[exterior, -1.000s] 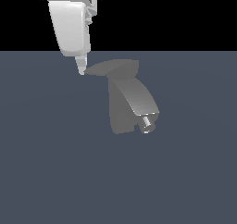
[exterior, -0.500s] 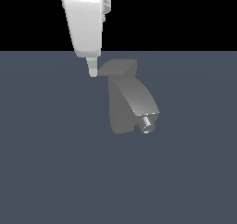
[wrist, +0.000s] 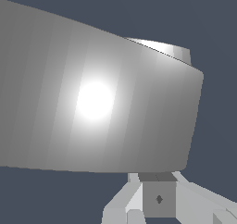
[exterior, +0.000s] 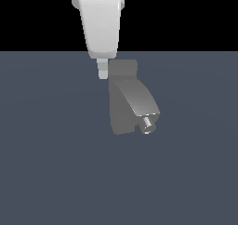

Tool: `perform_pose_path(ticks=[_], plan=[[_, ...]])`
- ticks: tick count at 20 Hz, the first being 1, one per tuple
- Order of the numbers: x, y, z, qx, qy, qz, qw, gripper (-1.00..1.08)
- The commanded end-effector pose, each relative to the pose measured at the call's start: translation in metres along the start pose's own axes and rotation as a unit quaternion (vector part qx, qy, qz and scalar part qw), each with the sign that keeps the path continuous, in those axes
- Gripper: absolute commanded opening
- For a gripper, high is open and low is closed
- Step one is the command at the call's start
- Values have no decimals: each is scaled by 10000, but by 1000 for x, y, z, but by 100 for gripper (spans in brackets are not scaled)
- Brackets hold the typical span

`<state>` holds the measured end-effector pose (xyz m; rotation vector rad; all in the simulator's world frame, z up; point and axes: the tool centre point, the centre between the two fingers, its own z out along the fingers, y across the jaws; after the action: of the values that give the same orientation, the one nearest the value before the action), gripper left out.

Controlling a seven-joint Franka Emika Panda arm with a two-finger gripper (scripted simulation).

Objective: Turn on the faucet by rotating a designated handle.

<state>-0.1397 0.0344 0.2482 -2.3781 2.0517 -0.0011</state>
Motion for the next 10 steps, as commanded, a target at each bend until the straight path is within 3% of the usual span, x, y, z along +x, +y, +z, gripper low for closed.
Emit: perform_pose_path(ticks=[1, 10], plan=[[11, 1, 0, 0, -1, 17, 10000, -100], [62, 5, 0, -3, 0, 36, 10000, -100]])
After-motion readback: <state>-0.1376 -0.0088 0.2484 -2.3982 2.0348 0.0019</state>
